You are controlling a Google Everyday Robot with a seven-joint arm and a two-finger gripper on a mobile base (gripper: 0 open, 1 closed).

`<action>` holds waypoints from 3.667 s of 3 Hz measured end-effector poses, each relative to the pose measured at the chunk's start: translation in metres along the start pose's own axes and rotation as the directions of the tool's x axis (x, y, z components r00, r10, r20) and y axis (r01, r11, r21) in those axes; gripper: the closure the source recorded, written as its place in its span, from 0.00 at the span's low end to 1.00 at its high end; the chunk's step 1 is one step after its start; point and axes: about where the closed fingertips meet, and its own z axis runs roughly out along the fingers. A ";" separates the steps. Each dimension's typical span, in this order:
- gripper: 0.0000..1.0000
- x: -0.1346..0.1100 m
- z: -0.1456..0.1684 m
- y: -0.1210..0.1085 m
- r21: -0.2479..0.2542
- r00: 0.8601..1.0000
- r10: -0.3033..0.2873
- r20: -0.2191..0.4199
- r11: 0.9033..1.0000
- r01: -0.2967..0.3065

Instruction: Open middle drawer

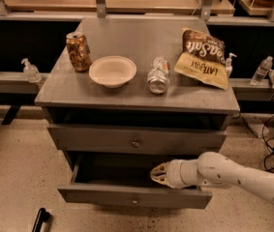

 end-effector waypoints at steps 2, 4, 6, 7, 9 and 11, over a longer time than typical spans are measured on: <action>1.00 0.034 0.034 -0.003 -0.074 0.996 0.057 -0.073 0.995 -0.062; 1.00 0.066 0.055 0.026 -0.165 0.992 0.063 -0.105 0.983 -0.080; 1.00 0.066 0.054 0.027 -0.167 0.993 0.062 -0.104 0.983 -0.079; 1.00 0.069 0.035 0.052 -0.198 0.997 0.040 -0.066 0.979 -0.052; 1.00 0.070 0.018 0.073 -0.219 0.999 0.024 -0.041 0.975 -0.032; 1.00 0.069 -0.004 0.095 -0.238 1.000 0.005 0.001 0.971 -0.004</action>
Offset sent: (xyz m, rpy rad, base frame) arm 0.0236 -0.0114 -0.0737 -0.0901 0.1722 -0.0231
